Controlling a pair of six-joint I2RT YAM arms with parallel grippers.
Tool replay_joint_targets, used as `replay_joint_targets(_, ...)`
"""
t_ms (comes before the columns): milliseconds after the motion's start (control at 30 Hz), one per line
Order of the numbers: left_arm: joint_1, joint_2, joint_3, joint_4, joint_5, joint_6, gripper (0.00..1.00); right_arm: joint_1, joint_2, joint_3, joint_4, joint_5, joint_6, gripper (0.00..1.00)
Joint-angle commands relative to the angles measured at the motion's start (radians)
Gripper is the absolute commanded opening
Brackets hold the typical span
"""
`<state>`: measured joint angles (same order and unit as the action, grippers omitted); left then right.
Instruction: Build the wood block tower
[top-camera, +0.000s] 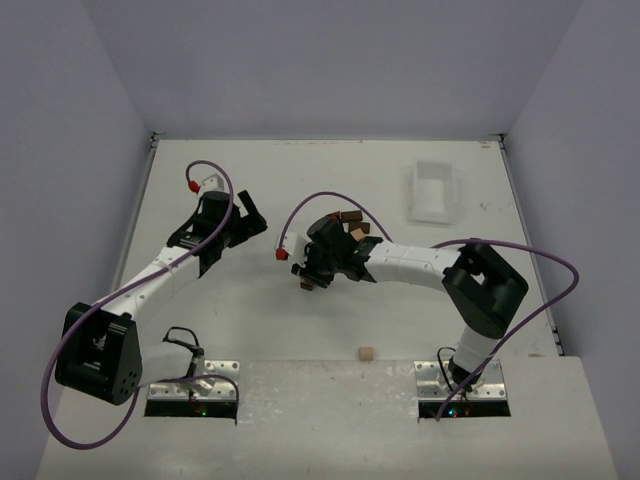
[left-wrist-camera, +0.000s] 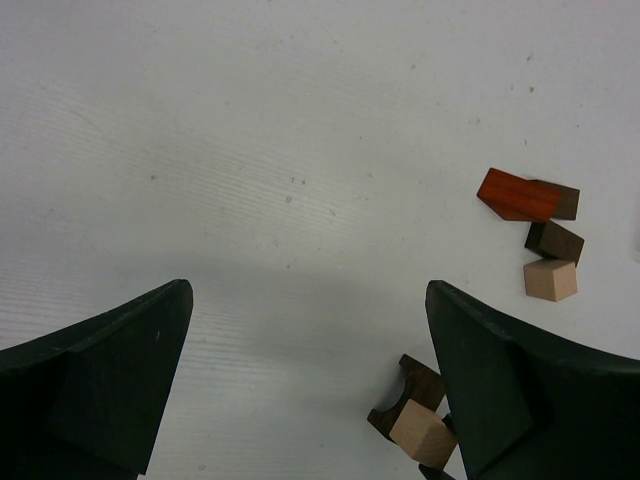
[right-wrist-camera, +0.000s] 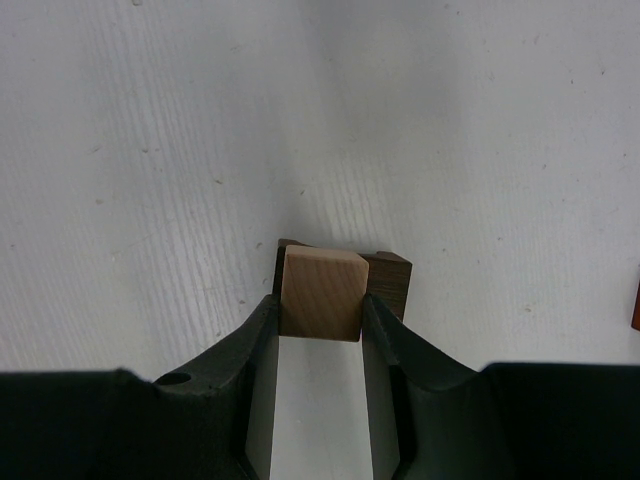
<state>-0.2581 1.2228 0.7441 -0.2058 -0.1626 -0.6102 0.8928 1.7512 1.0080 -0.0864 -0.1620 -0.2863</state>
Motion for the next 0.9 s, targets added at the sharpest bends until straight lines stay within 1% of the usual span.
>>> replay_joint_targets(0, 0.008, -0.026, -0.003, 0.042, 0.009, 0.009, 1.00, 0.011, -0.029, -0.002, 0.028, -0.019, 0.010, 0.31)
replay_joint_targets(600, 0.008, -0.026, -0.005, 0.042, 0.014, 0.012, 1.00, 0.015, -0.038, -0.016, 0.027, -0.016, 0.015, 0.32)
replay_joint_targets(733, 0.008, -0.026, -0.003, 0.043, 0.017, 0.012, 1.00, 0.015, -0.041, -0.016, 0.027, -0.015, 0.015, 0.36)
replay_joint_targets(867, 0.008, -0.026, -0.005, 0.046, 0.017, 0.012, 1.00, 0.016, -0.038, -0.010, 0.018, -0.014, 0.017, 0.43)
